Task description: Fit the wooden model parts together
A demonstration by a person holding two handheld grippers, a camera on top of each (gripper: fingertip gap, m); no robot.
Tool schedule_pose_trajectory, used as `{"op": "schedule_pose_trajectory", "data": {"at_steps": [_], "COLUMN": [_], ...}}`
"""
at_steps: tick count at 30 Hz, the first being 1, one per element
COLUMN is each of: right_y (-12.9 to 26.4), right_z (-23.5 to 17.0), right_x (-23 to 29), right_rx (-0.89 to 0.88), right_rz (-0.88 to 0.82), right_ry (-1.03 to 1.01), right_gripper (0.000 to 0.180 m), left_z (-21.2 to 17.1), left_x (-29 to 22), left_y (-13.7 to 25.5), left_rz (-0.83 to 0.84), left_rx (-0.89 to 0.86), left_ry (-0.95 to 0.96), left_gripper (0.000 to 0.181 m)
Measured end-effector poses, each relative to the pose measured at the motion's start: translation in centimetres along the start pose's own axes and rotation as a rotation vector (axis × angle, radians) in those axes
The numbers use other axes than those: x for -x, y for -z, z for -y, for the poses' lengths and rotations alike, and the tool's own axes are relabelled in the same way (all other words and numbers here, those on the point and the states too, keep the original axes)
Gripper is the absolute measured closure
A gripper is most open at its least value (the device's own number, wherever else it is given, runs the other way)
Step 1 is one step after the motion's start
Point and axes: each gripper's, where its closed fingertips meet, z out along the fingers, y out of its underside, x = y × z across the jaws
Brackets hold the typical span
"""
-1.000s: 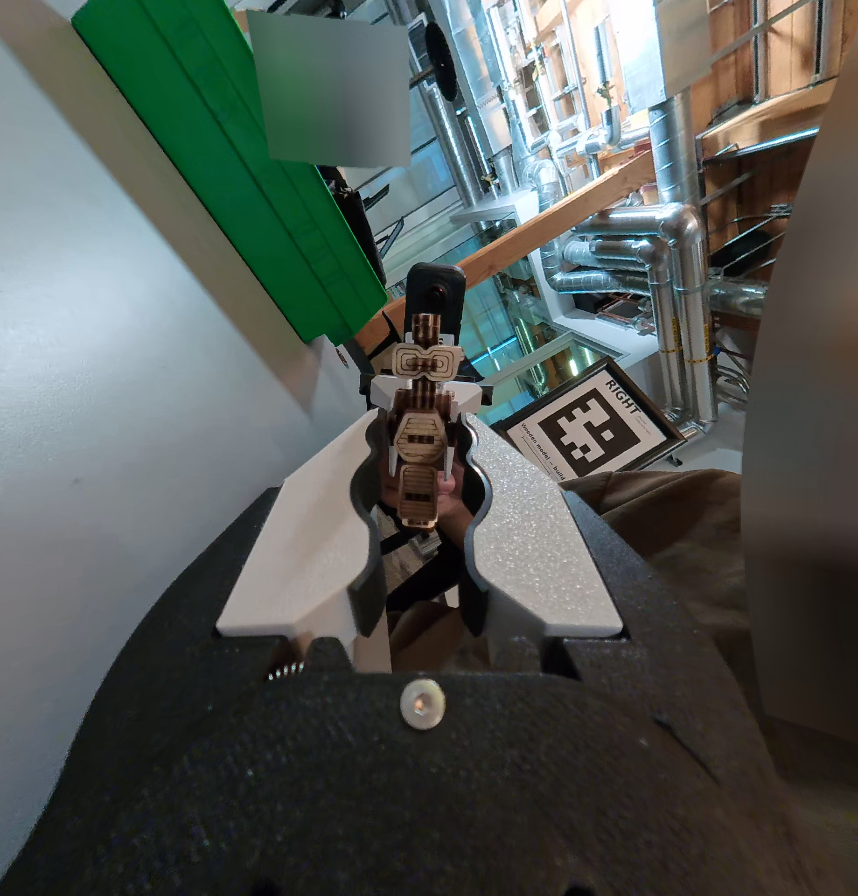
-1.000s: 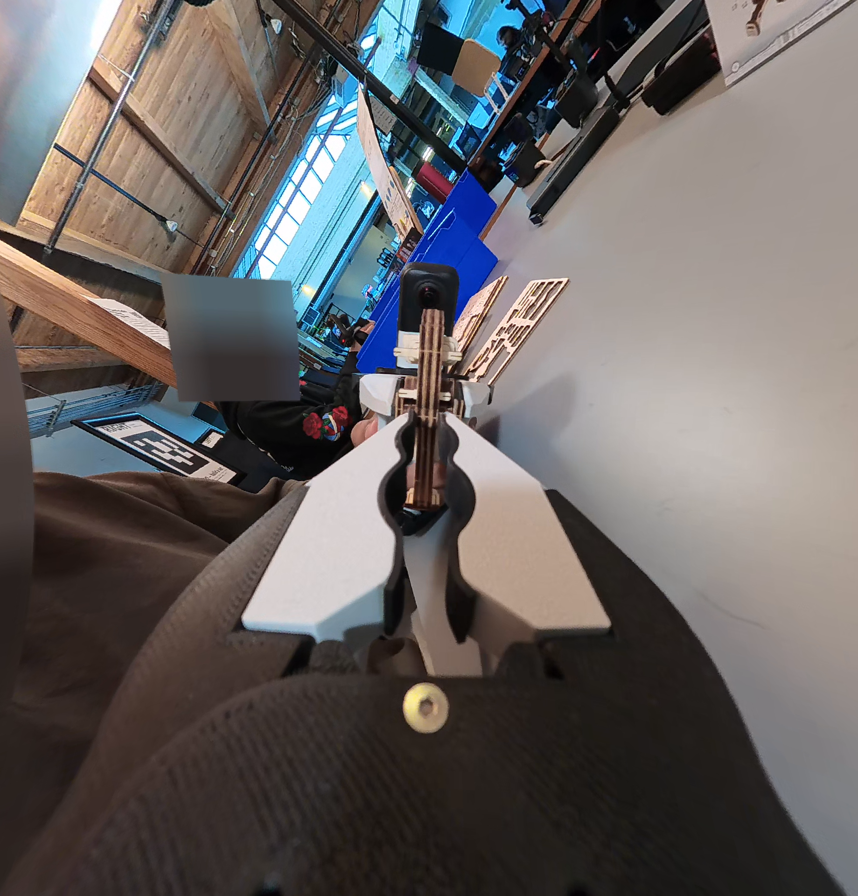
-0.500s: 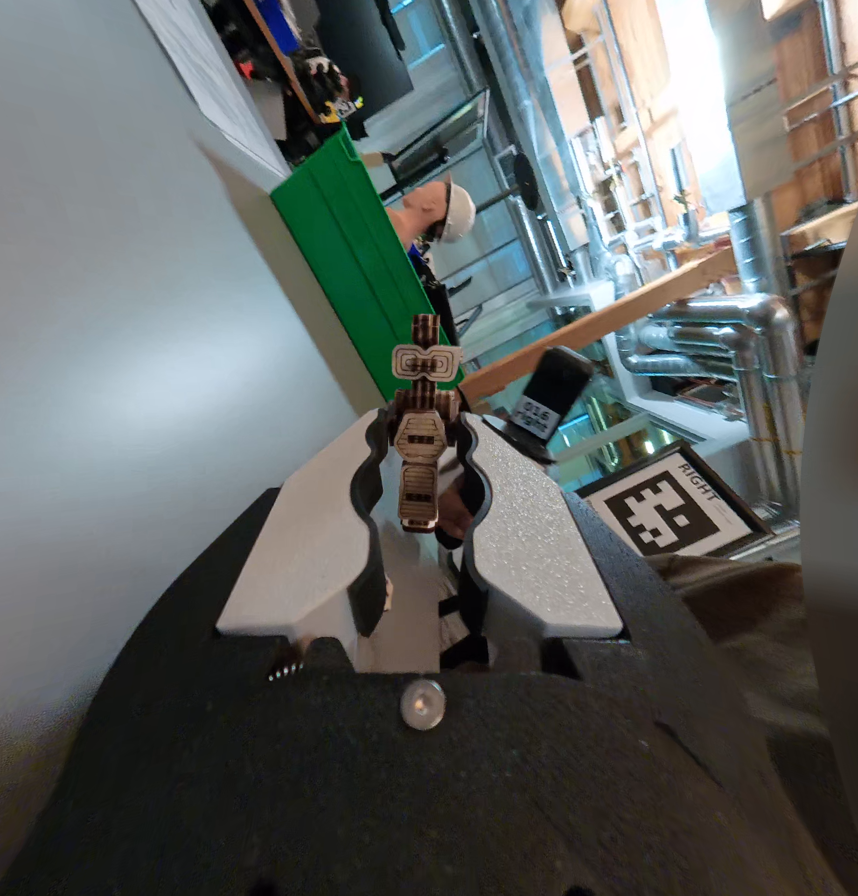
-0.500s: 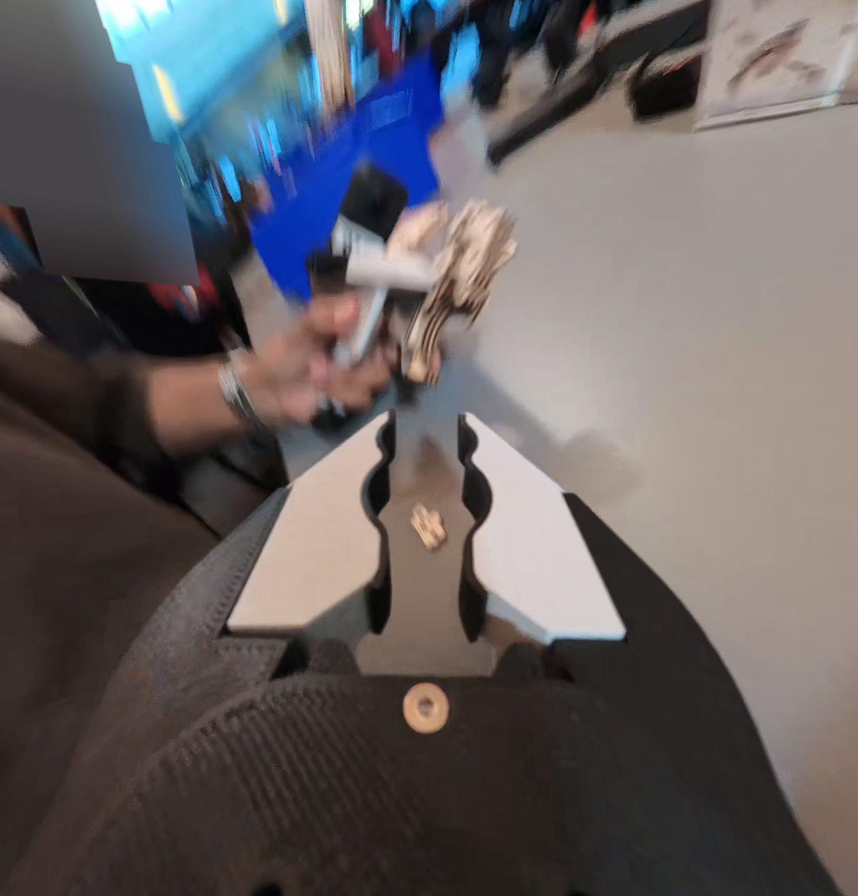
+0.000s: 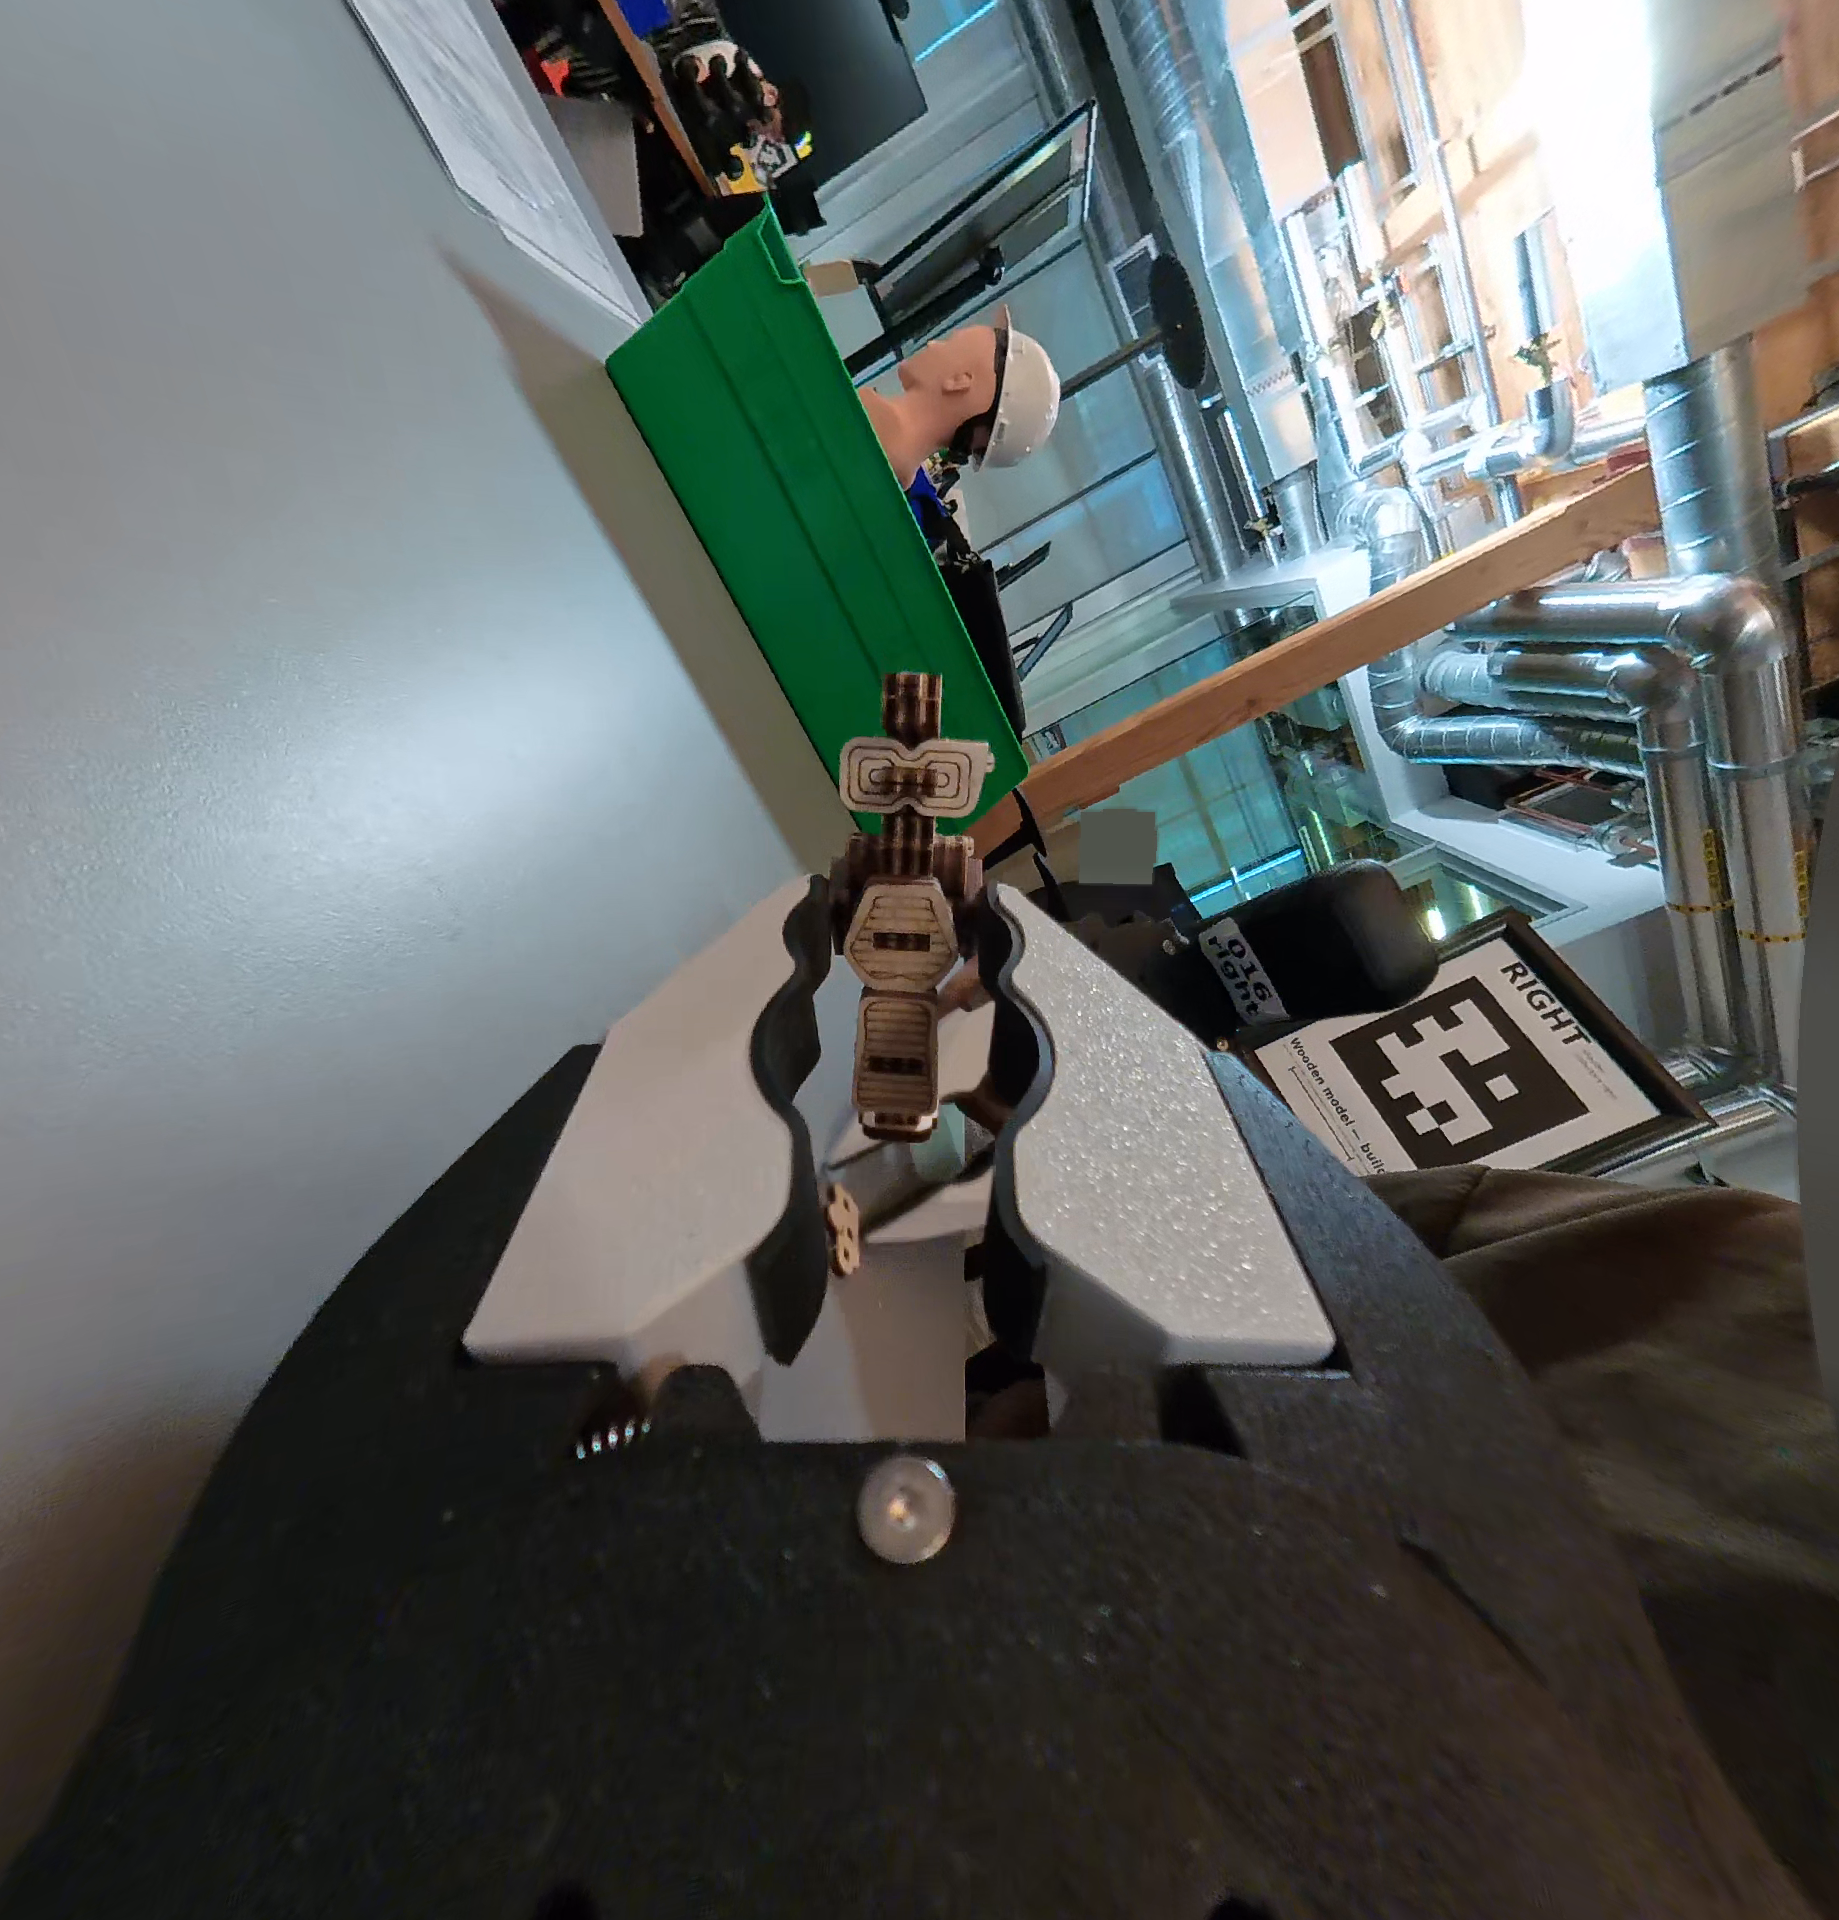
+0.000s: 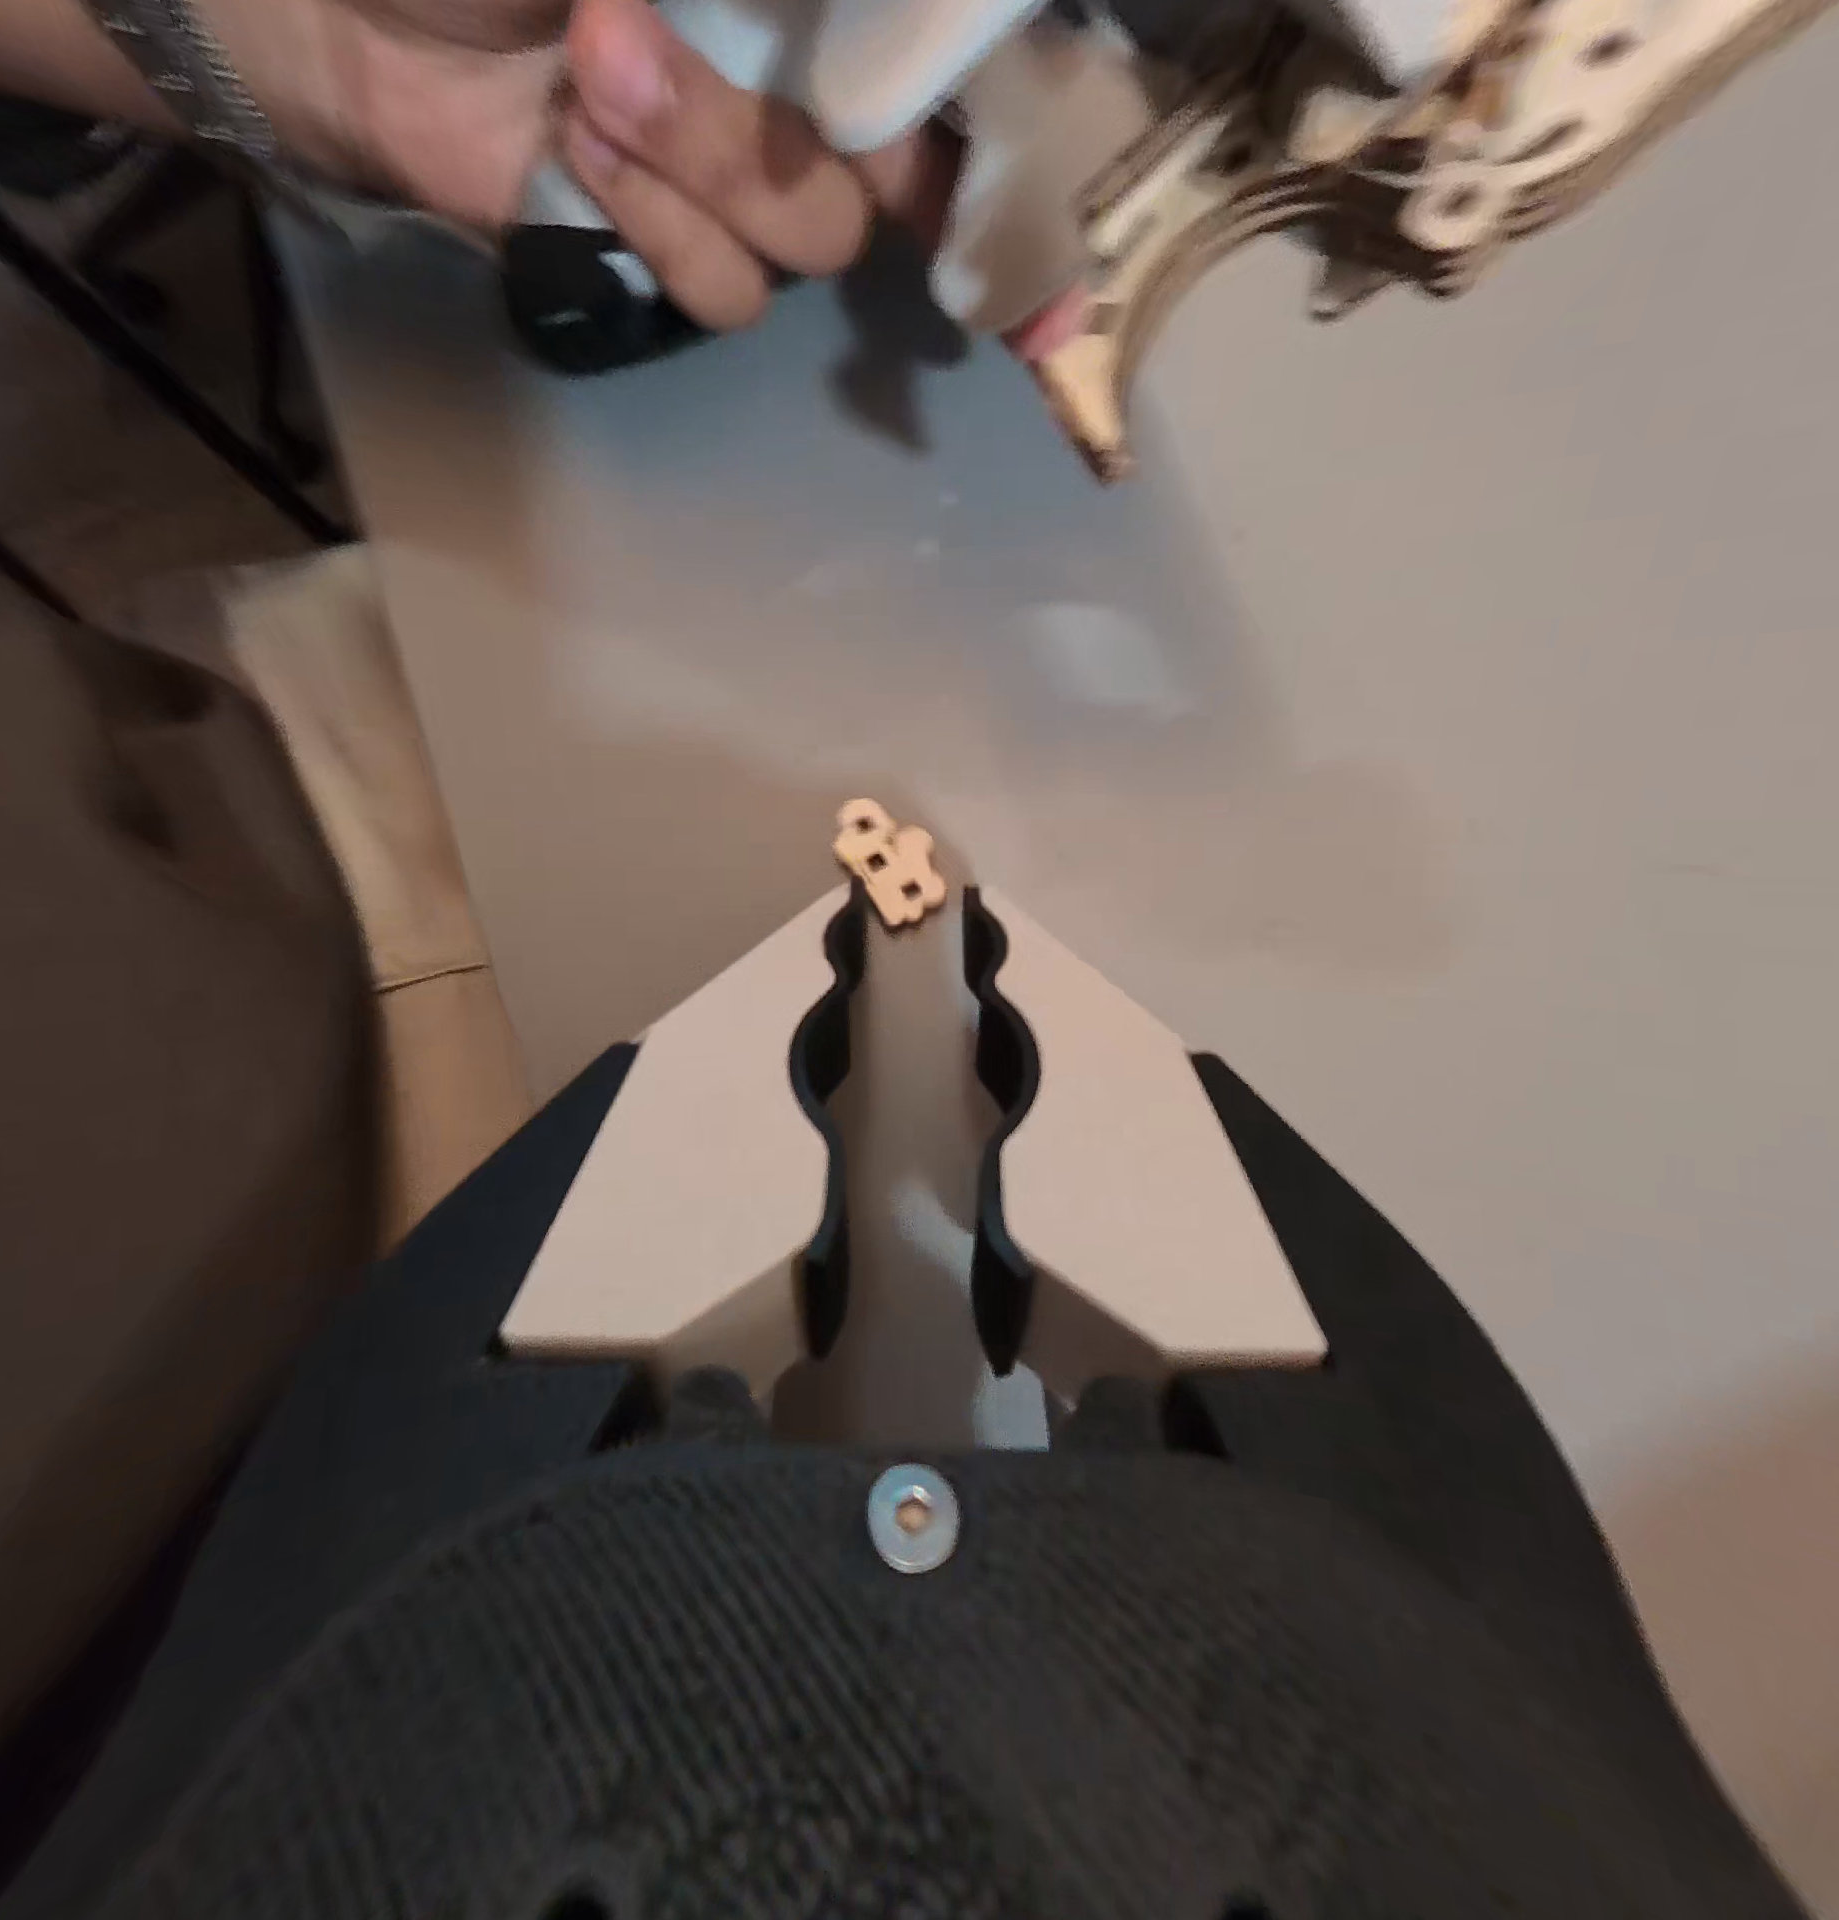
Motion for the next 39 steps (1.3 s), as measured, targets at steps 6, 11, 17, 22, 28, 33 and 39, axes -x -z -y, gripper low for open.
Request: {"op": "schedule_pose_trajectory", "data": {"at_steps": [6, 11, 17, 22, 28, 33, 39], "right_y": [0.5, 0.7, -0.2, 0.1, 0.4, 0.0, -0.2], "right_z": [0.6, 0.9, 1.1, 1.4, 0.8, 0.4, 0.4], "right_x": [-2.7, -2.3, -1.3, -1.9, -2.6, -2.1, -2.0], "right_rx": [-0.053, -0.065, -0.076, -0.090, -0.082, -0.046, -0.020], "right_rz": [-0.137, -0.129, -0.070, -0.127, -0.144, -0.151, -0.181], "right_ry": [-0.080, -0.089, -0.207, -0.179, -0.213, -0.204, -0.137], "right_gripper": [0.165, 0.155, 0.141, 0.140, 0.138, 0.139, 0.154], "left_z": [-0.2, -0.1, -0.2, -0.3, -0.5, -0.5, -0.6], "left_x": [0.0, 0.0, 0.0, 0.0, 0.1, 0.1, 0.0], "left_y": [-0.1, -0.1, -0.1, -0.2, -0.2, -0.3, -0.3], "left_rz": [0.001, 0.001, -0.001, -0.003, -0.005, -0.006, -0.009], "left_rx": [0.010, 0.007, 0.014, 0.022, 0.030, 0.033, 0.036], "left_ry": [-0.001, 0.001, 0.004, 0.007, 0.012, 0.014, 0.018], "left_gripper": [0.157, 0.157, 0.157, 0.156, 0.156, 0.157, 0.156]}}
